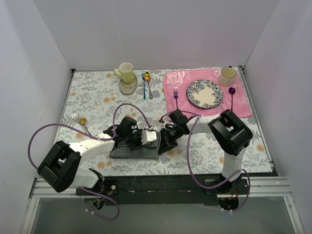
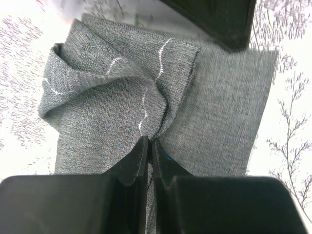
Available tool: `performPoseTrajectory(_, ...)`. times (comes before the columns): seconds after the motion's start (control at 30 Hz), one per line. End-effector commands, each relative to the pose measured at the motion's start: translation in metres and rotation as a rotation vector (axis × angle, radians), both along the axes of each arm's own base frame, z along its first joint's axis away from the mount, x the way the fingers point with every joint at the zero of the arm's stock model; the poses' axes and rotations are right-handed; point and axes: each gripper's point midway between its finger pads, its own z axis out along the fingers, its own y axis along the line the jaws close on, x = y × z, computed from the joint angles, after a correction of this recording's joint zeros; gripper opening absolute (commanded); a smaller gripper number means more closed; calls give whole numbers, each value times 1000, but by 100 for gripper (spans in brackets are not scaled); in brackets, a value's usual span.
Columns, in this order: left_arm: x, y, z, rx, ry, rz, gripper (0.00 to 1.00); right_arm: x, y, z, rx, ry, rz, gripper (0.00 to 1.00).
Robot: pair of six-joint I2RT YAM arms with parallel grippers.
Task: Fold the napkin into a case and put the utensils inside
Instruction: Smooth out the 2/3-rectangle-folded napkin at the center of the board.
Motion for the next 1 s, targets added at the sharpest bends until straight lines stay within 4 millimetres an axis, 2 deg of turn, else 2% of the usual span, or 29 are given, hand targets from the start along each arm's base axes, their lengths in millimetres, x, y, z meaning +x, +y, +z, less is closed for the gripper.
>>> performPoseTrajectory(0.0, 11, -22, 31, -90, -33, 4, 0, 1, 3, -4, -12, 17, -1, 1)
performPoseTrajectory(0.17, 7, -30, 35, -104, -27, -14, 0, 2, 4, -5, -16, 24, -6, 1)
performPoseTrajectory(0.33, -3, -20, 11, -35, -3, -24, 0, 4, 2, -2, -15, 14, -8, 1)
performPoseTrajectory(0.4, -9, -10, -3, 7, 5, -29, 0, 9, 0, 4, 0, -11, -6, 11)
performPoseTrajectory(0.63, -16, -6, -12, 11, 17, -41, 0, 20, -16, 36, 43, -95, 54, 33)
performPoseTrajectory(0.67, -16, -7, -12, 11, 16, -44, 0, 20, -20, 42, 39, -88, 51, 39)
performPoseTrajectory(0.73, -16, -7, -12, 9, 14, -48, 0, 31, -17, 56, 67, -128, 49, 44)
performPoseTrajectory(0.83, -16, -8, -12, 4, 15, -50, 0, 55, -11, 74, 83, -236, 18, 45)
performPoseTrajectory(0.97, -15, -9, -11, 5, 10, -53, 0, 78, 4, 81, 96, -244, -50, 44)
